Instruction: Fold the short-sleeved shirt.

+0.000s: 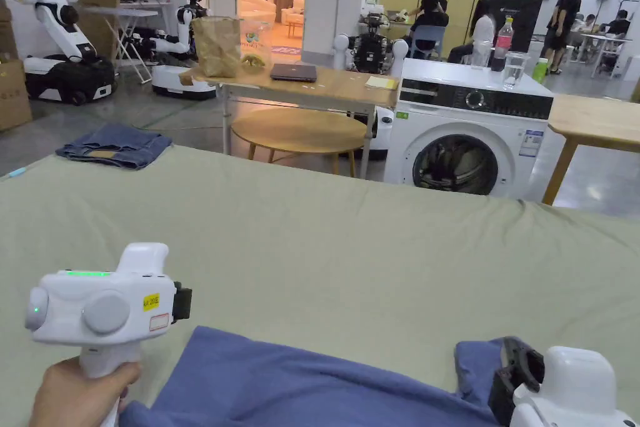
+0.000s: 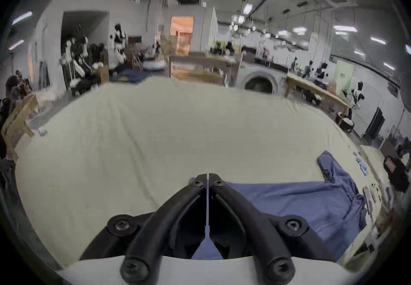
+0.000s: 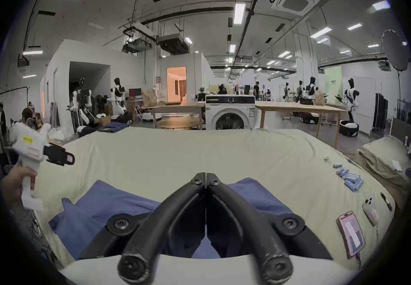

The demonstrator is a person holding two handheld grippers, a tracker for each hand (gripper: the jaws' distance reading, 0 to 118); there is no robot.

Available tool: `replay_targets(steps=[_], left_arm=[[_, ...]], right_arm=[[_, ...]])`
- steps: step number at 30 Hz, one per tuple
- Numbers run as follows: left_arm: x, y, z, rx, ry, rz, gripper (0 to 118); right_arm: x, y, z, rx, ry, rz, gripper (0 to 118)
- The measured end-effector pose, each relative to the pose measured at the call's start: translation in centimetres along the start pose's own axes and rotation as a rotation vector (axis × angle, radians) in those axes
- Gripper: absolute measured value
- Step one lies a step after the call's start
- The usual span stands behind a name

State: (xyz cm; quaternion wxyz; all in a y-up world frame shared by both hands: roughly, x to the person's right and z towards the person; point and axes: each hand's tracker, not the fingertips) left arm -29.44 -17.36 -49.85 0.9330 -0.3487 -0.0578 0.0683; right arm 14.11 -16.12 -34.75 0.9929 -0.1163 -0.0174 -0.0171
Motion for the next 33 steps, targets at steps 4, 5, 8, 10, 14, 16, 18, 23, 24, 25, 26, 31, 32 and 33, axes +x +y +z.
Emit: replay_targets(steps=[4, 5, 8, 10, 14, 16, 18, 23, 24, 25, 26, 31, 32, 33], left_arm=[[-1.2, 2.4, -5.2, -0.180, -0.014, 0.000, 42], [-1.3, 2.8, -6.3, -0.213, -0.017, 0.002, 48], [-1.4, 3.4, -9.2, -0.290, 0.010, -0.006, 54], [-1.3, 3.5, -11.4, -0.354, 0.024, -0.016, 54], [-1.1, 2.3, -15.2, -0.512, 0.088, -0.074, 54], [-0.7, 2.1, -14.7, -0.448, 0.091, -0.102, 54], [0.1, 2.2, -14.5, -0.425, 0.112, -0.112, 41], [0.6, 1.3, -13.7, -0.396, 0.082, -0.162, 0], [0.5, 1.2, -13.5, -0.388, 0.080, -0.160, 0], [0.3, 1.1, -13.1, -0.359, 0.069, -0.142, 0], [0.2, 1.0, -12.6, -0.353, 0.060, -0.141, 0], [0.3, 0.7, -8.7, -0.242, -0.011, -0.131, 0], [0.3, 0.5, -8.0, -0.216, -0.024, -0.130, 0], [0.1, 0.3, -7.3, -0.218, -0.011, -0.130, 0]], right_arm=[[1.3, -0.7, -1.5, -0.057, -0.011, 0.003, 0], [1.6, -0.9, -1.9, -0.072, -0.019, 0.005, 0], [2.7, -1.4, -2.6, -0.109, -0.038, -0.002, 0], [3.3, -1.8, -3.0, -0.128, -0.047, -0.008, 0], [4.3, -2.5, -3.4, -0.172, -0.066, -0.009, 0], [4.7, -2.8, -3.4, -0.192, -0.074, -0.015, 0], [5.2, -3.1, -3.5, -0.206, -0.080, -0.018, 0], [6.3, -3.2, -4.4, -0.258, -0.082, -0.036, 0], [6.6, -3.0, -4.6, -0.267, -0.081, -0.046, 0], [7.1, -2.6, -5.0, -0.281, -0.079, -0.061, 0], [7.8, -2.2, -5.5, -0.297, -0.079, -0.073, 0], [11.6, 1.2, -9.2, -0.390, -0.117, -0.089, 6], [12.5, 1.8, -10.5, -0.438, -0.121, -0.080, 22], [13.3, 2.4, -11.8, -0.494, -0.121, -0.076, 39]])
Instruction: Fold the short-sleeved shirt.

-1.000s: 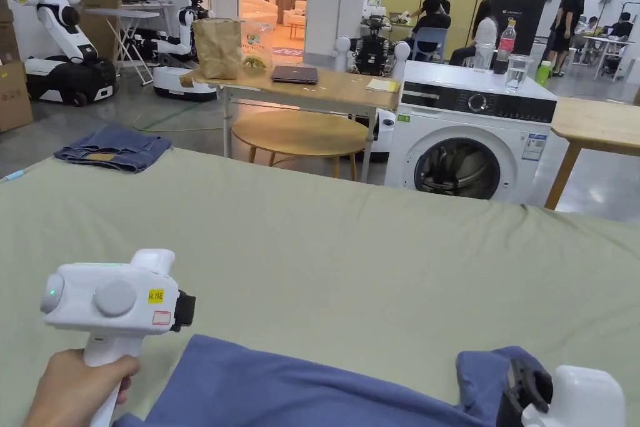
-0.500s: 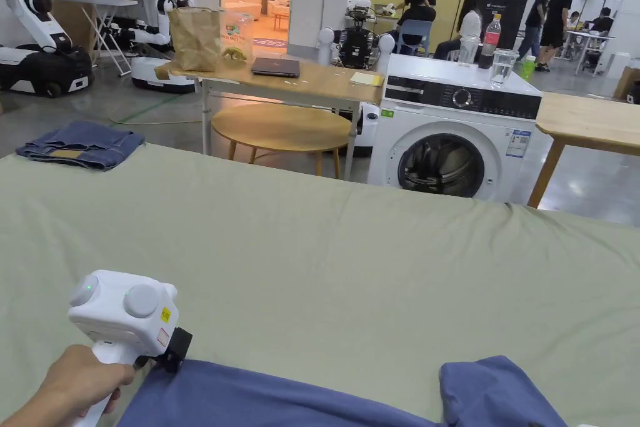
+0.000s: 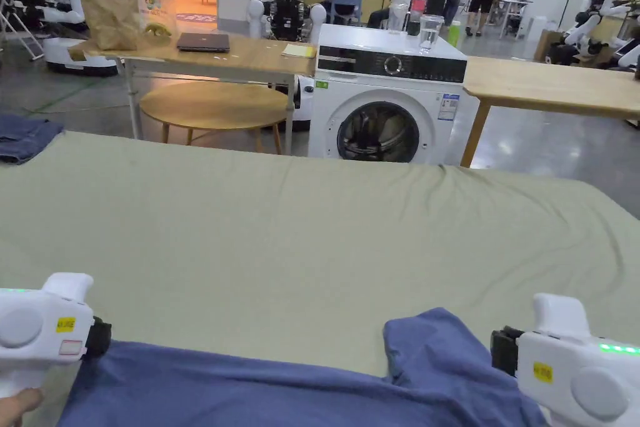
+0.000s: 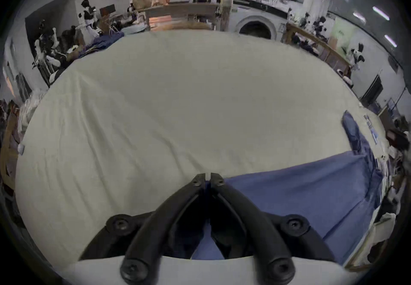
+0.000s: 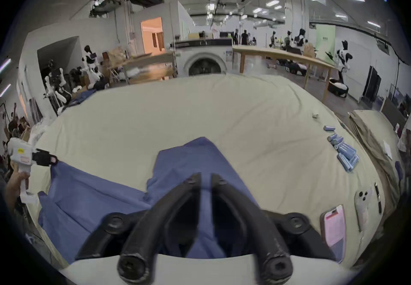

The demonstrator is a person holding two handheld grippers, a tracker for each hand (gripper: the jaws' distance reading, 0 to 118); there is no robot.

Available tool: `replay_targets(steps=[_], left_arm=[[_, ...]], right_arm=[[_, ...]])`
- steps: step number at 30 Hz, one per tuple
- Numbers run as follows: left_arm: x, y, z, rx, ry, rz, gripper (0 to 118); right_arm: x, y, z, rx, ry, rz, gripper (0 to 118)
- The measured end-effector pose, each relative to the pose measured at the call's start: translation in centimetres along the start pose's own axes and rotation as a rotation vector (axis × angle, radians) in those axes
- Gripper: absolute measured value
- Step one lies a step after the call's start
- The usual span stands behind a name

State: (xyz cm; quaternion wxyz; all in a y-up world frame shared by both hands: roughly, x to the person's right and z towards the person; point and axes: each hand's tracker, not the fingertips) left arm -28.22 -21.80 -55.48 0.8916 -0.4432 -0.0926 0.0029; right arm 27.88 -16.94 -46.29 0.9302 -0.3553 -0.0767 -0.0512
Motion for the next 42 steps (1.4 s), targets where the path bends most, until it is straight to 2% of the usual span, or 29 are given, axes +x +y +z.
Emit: replay_targets(steps=[1, 2, 11, 14, 16, 17, 18, 19, 20, 22, 25, 32, 42], left_arm=[[-0.1, -0.2, 0.4, 0.011, 0.000, 0.002, 0], [-0.2, -0.4, 1.0, 0.033, -0.011, 0.008, 0], [0.0, -2.3, 3.6, 0.069, -0.016, 0.018, 0], [-0.3, -3.0, 3.6, 0.065, -0.018, 0.026, 0], [-0.4, -3.3, 3.8, 0.063, -0.022, 0.036, 0], [-0.3, -3.5, 3.9, 0.062, -0.021, 0.041, 0], [-0.3, -3.6, 4.0, 0.064, -0.022, 0.041, 0], [-0.2, -3.7, 4.1, 0.067, -0.022, 0.040, 0], [-0.1, -3.7, 4.1, 0.067, -0.021, 0.041, 0], [0.1, -3.7, 4.3, 0.068, -0.023, 0.043, 0], [0.2, -3.7, 5.2, 0.080, -0.027, 0.047, 0], [0.1, -4.6, 8.6, 0.150, -0.054, 0.055, 0], [-1.5, -8.4, 15.0, 0.233, -0.080, 0.064, 0]], right_arm=[[0.4, 0.7, -0.9, -0.044, -0.006, 0.014, 54], [0.9, 1.5, -2.1, -0.100, 0.006, 0.019, 63], [2.6, 1.5, -11.9, -0.380, -0.028, 0.094, 63], [2.8, 0.4, -13.7, -0.452, 0.012, 0.073, 62], [2.9, 0.6, -13.4, -0.424, 0.011, 0.065, 61], [3.1, 0.8, -13.4, -0.424, 0.010, 0.054, 55], [3.0, 0.8, -13.1, -0.412, 0.009, 0.062, 41], [3.0, 0.9, -12.9, -0.390, 0.004, 0.092, 16], [3.1, 1.0, -12.9, -0.390, 0.005, 0.104, 0], [3.4, 1.0, -12.4, -0.390, 0.034, 0.080, 0], [3.6, 0.8, -9.7, -0.287, 0.048, 0.056, 0], [3.8, -0.1, -0.8, -0.129, 0.076, 0.058, 0], [5.7, -4.8, 10.7, -0.010, 0.091, 0.062, 0]])
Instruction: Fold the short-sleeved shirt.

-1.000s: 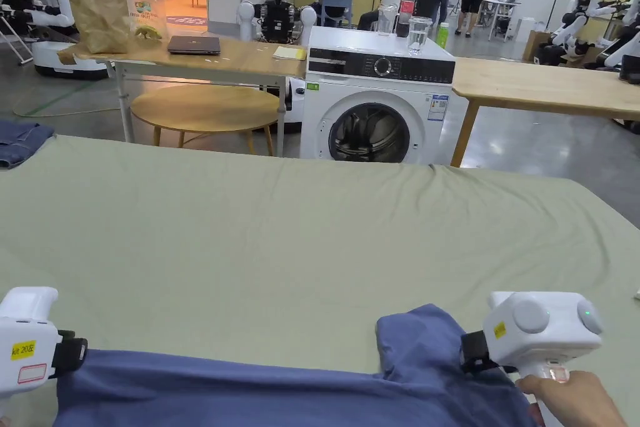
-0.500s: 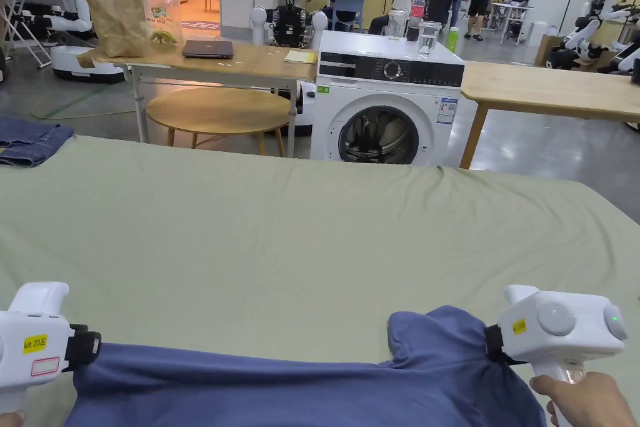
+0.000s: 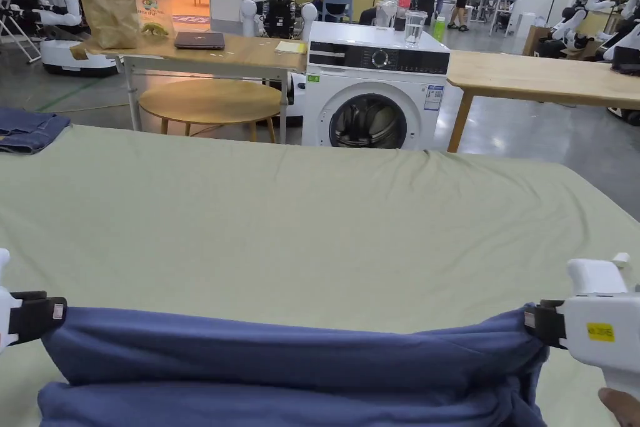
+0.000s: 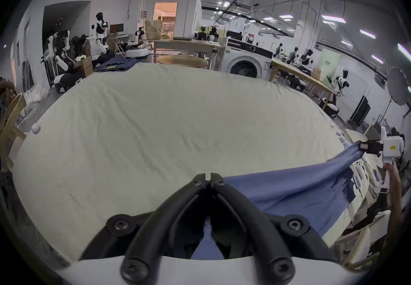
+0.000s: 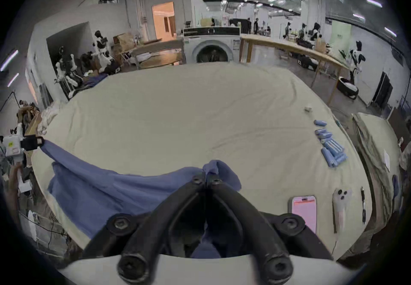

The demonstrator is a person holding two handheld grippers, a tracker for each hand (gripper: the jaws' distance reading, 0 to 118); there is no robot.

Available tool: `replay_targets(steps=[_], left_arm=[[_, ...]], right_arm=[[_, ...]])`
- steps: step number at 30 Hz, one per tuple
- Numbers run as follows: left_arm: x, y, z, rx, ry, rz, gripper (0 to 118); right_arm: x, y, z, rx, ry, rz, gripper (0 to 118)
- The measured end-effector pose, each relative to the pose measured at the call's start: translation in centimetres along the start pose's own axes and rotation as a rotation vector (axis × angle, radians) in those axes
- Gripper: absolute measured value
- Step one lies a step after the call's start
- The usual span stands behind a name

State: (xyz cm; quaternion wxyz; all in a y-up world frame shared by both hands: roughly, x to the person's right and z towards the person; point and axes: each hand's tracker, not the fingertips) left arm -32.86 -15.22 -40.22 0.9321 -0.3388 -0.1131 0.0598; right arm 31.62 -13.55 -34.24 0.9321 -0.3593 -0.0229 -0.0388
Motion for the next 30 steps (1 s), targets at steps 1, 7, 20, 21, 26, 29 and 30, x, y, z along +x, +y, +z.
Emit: replay_targets(steps=[1, 7, 20, 21, 26, 29, 30], left_arm=[[-0.1, -0.5, 0.7, 0.003, -0.006, 0.001, 0], [-0.1, -3.9, 3.5, -0.020, -0.016, 0.003, 0], [-0.4, -12.0, -1.2, -0.408, 0.062, -0.070, 0], [-0.4, -12.2, -1.4, -0.400, 0.061, -0.072, 0], [-0.2, -11.7, -1.5, -0.400, 0.077, -0.071, 0], [0.1, -10.8, -1.0, -0.398, 0.087, -0.046, 14], [0.4, -10.5, -0.7, -0.374, 0.117, -0.045, 28]], right_arm=[[-0.1, -0.7, 0.9, 0.001, 0.000, 0.004, 0], [-1.3, -5.4, 4.1, -0.021, -0.036, 0.016, 0], [-1.5, -14.1, -1.5, -0.347, -0.106, 0.073, 0], [-1.4, -14.0, -1.7, -0.350, -0.108, 0.064, 0], [-1.6, -13.2, -1.7, -0.337, -0.108, 0.051, 1], [-2.5, -12.3, -0.6, -0.310, -0.187, 0.144, 29], [-2.8, -11.8, 0.1, -0.275, -0.219, 0.172, 48]])
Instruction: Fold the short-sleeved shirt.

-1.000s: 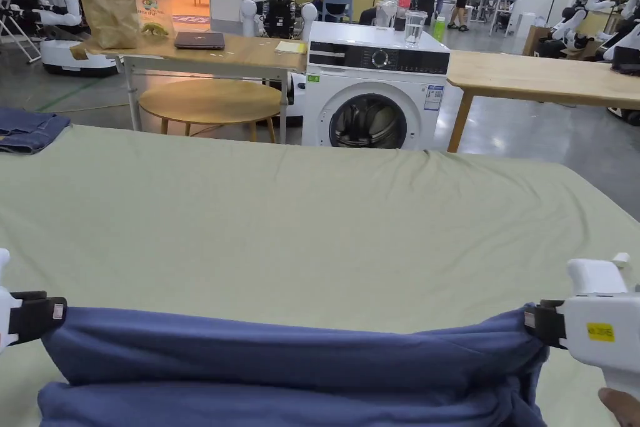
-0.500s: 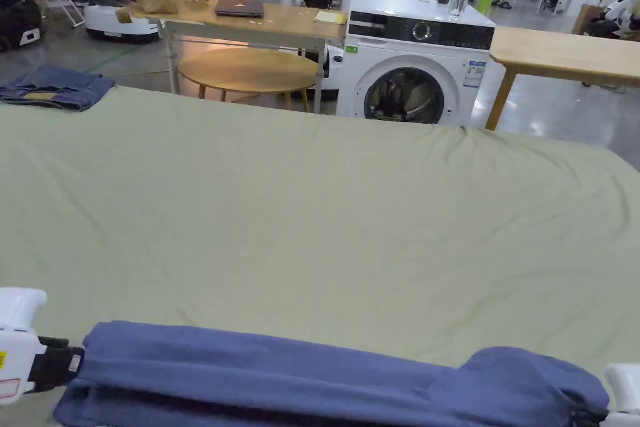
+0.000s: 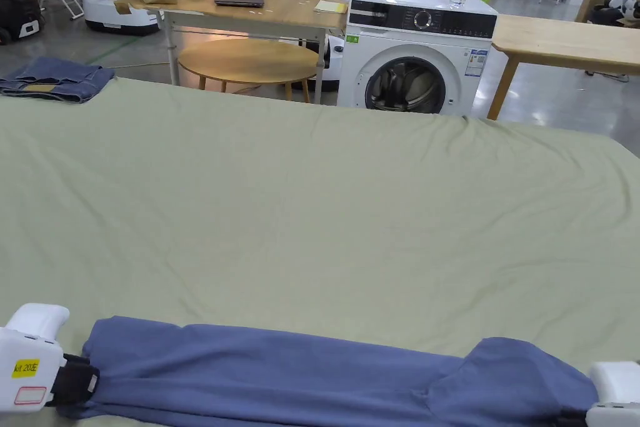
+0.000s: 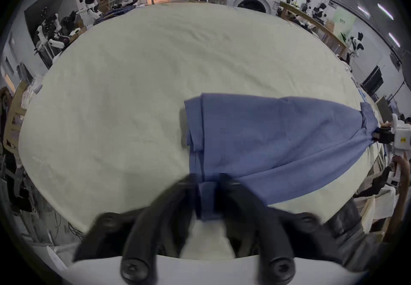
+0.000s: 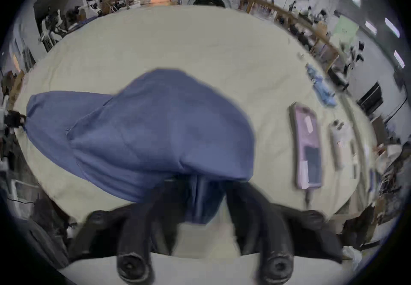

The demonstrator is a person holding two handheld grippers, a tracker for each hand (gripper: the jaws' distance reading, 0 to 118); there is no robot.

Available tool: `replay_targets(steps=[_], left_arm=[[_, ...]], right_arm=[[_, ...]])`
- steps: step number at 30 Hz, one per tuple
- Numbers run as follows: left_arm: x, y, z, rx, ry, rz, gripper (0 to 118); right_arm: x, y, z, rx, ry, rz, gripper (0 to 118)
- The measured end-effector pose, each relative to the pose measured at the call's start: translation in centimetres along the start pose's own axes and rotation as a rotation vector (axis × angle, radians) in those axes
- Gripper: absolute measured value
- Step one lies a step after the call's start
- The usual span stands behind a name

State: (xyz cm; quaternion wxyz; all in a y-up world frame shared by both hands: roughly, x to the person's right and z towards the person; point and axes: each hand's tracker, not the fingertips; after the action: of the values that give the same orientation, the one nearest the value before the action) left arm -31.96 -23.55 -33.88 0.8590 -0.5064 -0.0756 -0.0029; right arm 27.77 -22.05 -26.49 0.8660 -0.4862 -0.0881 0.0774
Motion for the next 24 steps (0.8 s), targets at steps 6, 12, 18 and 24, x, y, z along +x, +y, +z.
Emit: replay_targets(steps=[6, 12, 18, 24], left_arm=[[1.6, 2.0, 3.1, 0.244, -0.048, 0.018, 43], [5.5, 3.8, 5.0, 0.556, 0.003, -0.044, 43], [9.3, 4.6, 5.9, 0.811, 0.076, -0.076, 36], [10.8, 4.8, 6.1, 0.914, 0.109, -0.071, 0]], right_arm=[[-0.6, 2.8, 5.2, 0.194, -0.022, -0.057, 64], [-4.2, 5.4, 6.7, 0.513, 0.022, -0.191, 61], [-9.1, 6.9, 6.2, 0.749, 0.054, -0.273, 11], [-12.0, 7.6, 6.5, 0.865, 0.071, -0.254, 0]])
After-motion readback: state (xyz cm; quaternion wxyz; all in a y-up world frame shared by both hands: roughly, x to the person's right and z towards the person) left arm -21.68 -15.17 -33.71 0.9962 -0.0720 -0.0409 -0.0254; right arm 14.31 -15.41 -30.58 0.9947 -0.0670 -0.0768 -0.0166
